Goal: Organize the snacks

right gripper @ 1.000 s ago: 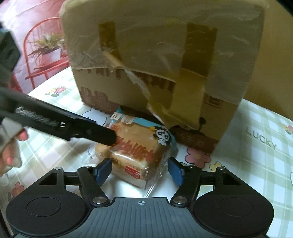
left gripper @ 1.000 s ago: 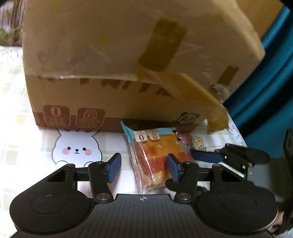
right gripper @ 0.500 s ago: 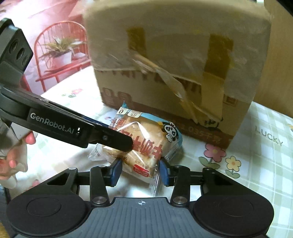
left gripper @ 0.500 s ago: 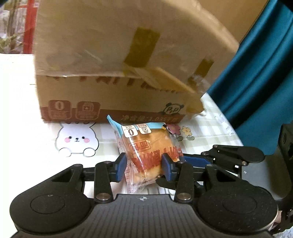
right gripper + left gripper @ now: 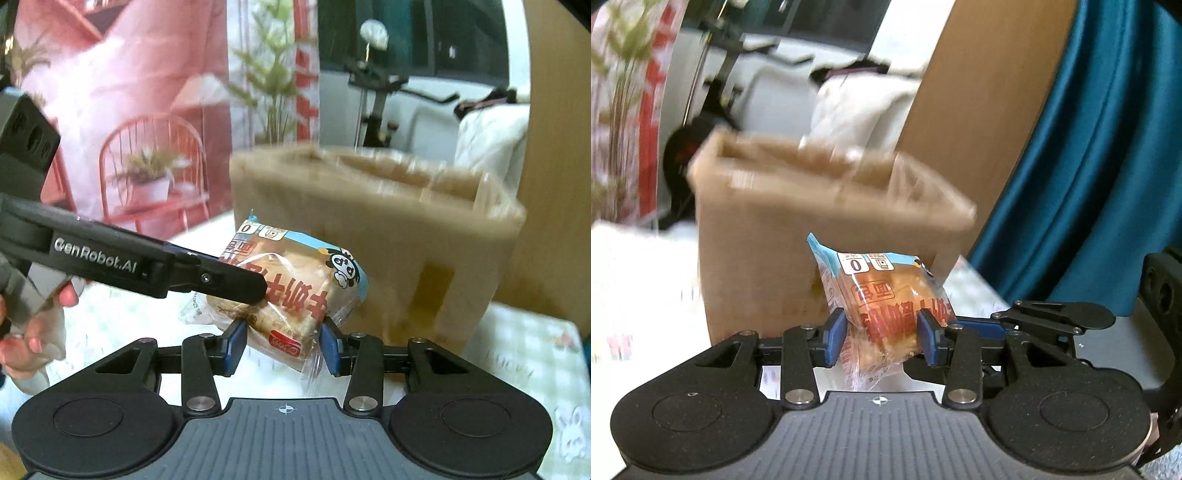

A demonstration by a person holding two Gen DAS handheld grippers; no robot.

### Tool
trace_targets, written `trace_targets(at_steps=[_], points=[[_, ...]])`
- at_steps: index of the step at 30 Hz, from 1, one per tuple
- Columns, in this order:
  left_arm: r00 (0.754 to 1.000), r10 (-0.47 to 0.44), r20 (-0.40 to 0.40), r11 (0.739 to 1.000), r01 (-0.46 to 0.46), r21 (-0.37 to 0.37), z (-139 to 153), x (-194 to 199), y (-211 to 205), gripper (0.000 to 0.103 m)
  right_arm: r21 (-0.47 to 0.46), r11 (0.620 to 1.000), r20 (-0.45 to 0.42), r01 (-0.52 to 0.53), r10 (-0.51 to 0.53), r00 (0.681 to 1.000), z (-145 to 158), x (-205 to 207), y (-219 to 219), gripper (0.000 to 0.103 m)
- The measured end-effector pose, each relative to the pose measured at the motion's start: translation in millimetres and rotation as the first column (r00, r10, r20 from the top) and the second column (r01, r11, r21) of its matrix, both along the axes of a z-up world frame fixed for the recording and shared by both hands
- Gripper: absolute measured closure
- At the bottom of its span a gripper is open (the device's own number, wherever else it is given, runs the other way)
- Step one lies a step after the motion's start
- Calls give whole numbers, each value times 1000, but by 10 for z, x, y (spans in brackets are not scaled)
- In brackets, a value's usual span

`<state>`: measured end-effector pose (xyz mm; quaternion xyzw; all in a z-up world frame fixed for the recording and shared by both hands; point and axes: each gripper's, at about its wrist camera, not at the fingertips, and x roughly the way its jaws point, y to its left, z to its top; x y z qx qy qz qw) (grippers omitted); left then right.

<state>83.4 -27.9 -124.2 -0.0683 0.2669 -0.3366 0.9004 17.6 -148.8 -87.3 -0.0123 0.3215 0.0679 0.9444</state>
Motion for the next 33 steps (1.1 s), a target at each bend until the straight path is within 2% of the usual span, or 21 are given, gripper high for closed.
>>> trace_targets(at_steps=[5, 8, 11, 13, 16, 20, 26, 27, 30, 31, 33], points=[[998, -12, 68, 1000, 14, -24, 369, 174, -49, 59, -16, 1000, 78, 1, 1, 997, 421, 168, -139, 63], [994, -9, 107, 1000, 12, -25, 544, 375, -139, 59, -58, 998, 114, 3, 3, 993, 602, 377, -231, 64], [994, -3, 108, 999, 7, -43, 589, 686, -244, 59, -108, 994, 138, 6, 9, 990, 733, 675, -346, 64], [997, -4, 79, 998, 9, -57, 612, 926, -313, 59, -130, 991, 154, 15, 6, 988, 768, 912, -463, 64], [1000, -5, 29, 998, 6, -55, 620, 1167, -412, 59, -146, 989, 140, 38, -17, 990, 717, 1215, -636, 64], [1000, 3, 0, 1000, -3, -26, 474, 1328, -569, 59, -130, 989, 98, 66, -53, 994, 521, 1512, -859, 63], [996, 27, -79, 1000, -28, -2, 275, 1548, -549, 59, -85, 992, 18, 93, -91, 996, 139, 1617, -966, 63], [996, 39, -75, 999, -39, 10, 279, 1549, -527, 57, -77, 992, 10, 100, -99, 995, 112, 1613, -977, 58], [996, 84, -40, 994, -81, 69, 330, 1521, -495, 41, -90, 985, 18, 145, -144, 989, 85, 1527, -983, 34], [995, 102, -25, 992, -99, 81, 357, 1533, -480, 37, -96, 982, 18, 162, -161, 987, 91, 1497, -986, 30], [993, 116, 15, 989, -117, 89, 430, 1464, -400, 33, -96, 976, 19, 193, -192, 981, 124, 1452, -1007, 17]])
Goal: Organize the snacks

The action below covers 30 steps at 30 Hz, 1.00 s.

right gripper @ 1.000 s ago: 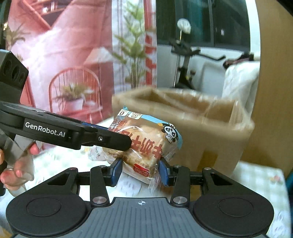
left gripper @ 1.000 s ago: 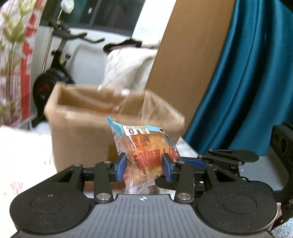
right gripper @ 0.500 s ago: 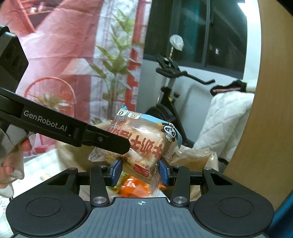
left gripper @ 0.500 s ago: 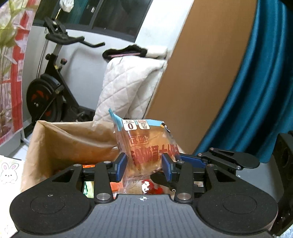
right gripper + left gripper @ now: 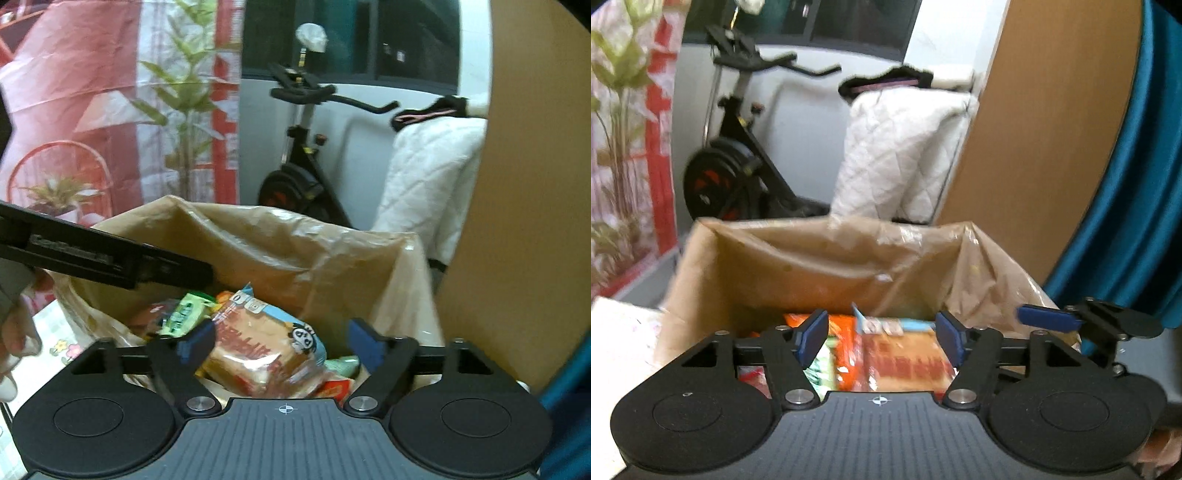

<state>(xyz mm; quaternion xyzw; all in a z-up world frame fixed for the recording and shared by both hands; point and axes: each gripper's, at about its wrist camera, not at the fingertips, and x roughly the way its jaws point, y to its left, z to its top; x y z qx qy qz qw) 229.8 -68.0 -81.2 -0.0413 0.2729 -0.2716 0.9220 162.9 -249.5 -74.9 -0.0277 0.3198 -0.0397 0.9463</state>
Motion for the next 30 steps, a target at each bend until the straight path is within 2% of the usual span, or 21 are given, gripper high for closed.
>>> trace_targets(at_steps=[1, 3, 6, 9, 13, 18, 21, 24, 30], points=[[1000, 8, 17, 1000, -8, 8, 37, -39, 29, 25, 3, 1000, 4, 12, -12, 1000, 22, -39, -8, 11], [998, 34, 56, 999, -36, 23, 115, -112, 68, 17, 13, 1000, 18, 28, -28, 999, 87, -105, -10, 7], [992, 56, 114, 997, -61, 44, 241, -248, 152, 16, 30, 999, 43, 39, -40, 998, 211, -215, 3, 1], [986, 73, 147, 995, -83, 57, 372, -418, 226, 16, 55, 998, 73, 43, -47, 996, 360, -316, 28, 1], [977, 97, 189, 994, -105, 33, 533, -630, 315, 12, 74, 996, 118, 41, -49, 992, 550, -501, 115, 1], [969, 128, 212, 992, -129, -11, 696, -927, 437, 8, 55, 994, 172, 95, -103, 980, 758, -755, 255, 1], [960, 158, 233, 987, -162, -2, 780, -1095, 461, 8, 56, 992, 206, 111, -121, 971, 855, -927, 345, 1], [946, 193, 260, 978, -206, 20, 826, -1239, 441, 7, 95, 988, 229, 124, -143, 963, 911, -1073, 382, 1], [939, 208, 274, 975, -220, 13, 867, -1489, 475, 7, 126, 980, 231, 153, -179, 956, 969, -1287, 475, 1]])
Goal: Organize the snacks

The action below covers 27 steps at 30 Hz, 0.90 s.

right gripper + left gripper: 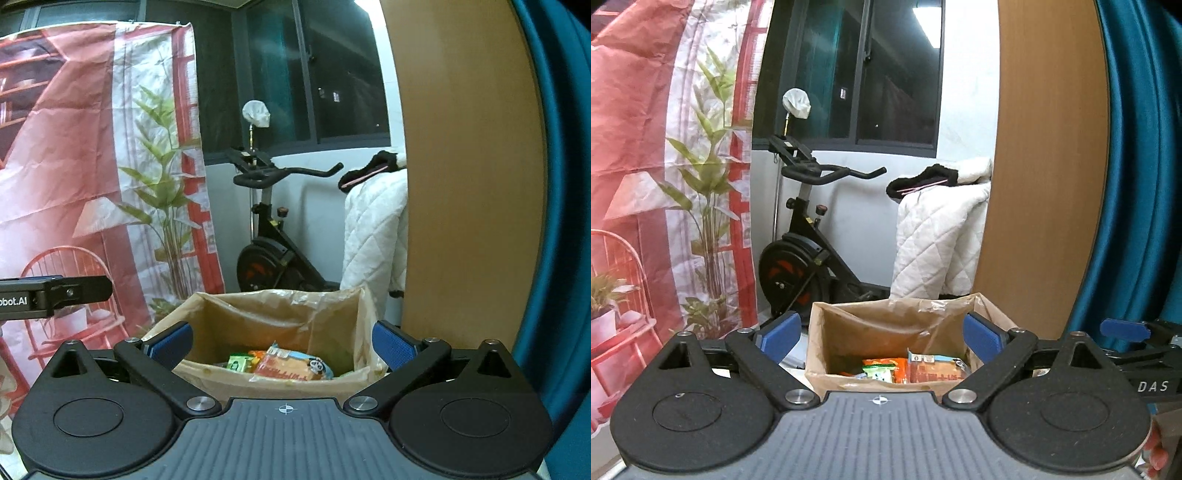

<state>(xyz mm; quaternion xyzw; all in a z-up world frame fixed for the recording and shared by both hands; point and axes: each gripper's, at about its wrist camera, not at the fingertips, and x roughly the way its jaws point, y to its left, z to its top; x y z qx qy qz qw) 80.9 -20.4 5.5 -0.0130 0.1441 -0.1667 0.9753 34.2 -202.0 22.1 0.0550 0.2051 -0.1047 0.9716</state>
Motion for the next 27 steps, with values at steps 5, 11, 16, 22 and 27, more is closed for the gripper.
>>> trace_targets(at_steps=[5, 11, 16, 22, 27], points=[[999, 27, 30, 999, -28, 19, 17, -177, -13, 7, 9, 1000, 4, 15, -15, 1000, 23, -124, 42, 1], [999, 37, 23, 999, -37, 9, 24, -221, -9, 7, 13, 1000, 8, 13, -13, 1000, 26, -195, 29, 1], [999, 49, 17, 999, -49, 12, 18, -230, 5, 7, 8, 1000, 5, 13, -13, 1000, 46, -233, 23, 1], [998, 68, 12, 998, -68, 14, 19, -247, 13, 7, 5, 1000, 1, 12, -12, 1000, 50, -246, -4, 1], [997, 81, 6, 997, -81, 17, 16, -254, 14, 7, -3, 1000, -5, 11, -11, 1000, 45, -252, 15, 1]])
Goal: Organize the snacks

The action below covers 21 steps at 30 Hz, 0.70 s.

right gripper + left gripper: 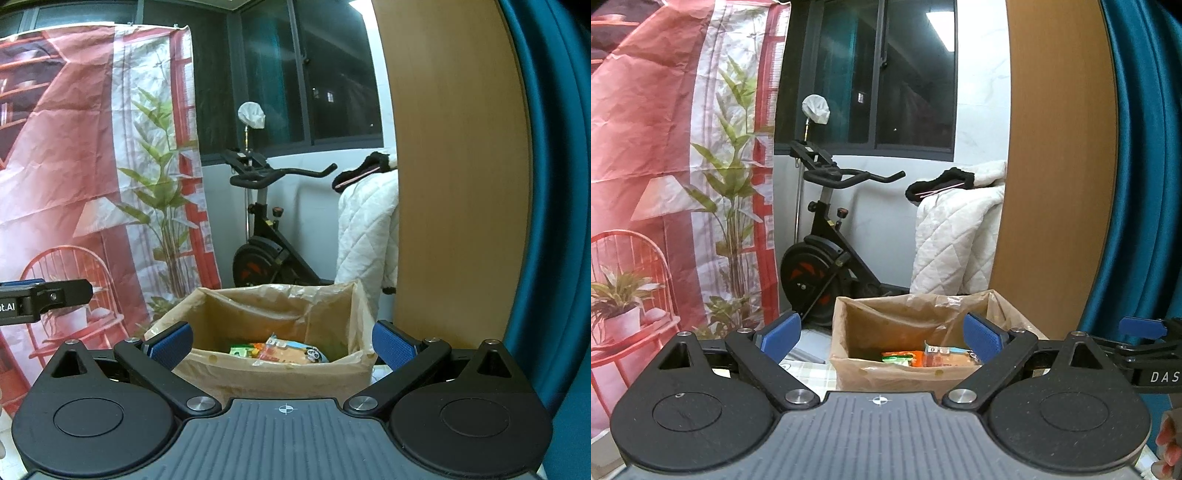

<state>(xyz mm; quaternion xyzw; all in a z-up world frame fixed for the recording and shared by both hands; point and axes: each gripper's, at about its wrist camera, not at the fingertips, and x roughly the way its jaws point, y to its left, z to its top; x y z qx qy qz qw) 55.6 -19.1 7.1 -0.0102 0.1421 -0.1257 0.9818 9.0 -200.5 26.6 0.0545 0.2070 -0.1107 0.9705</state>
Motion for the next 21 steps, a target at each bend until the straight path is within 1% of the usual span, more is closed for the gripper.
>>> trace_targets(at_steps=[21], points=[[999, 1, -42, 1000, -1, 1, -60, 22, 41, 7, -12, 1000, -32, 3, -3, 999, -33, 31, -25, 1]])
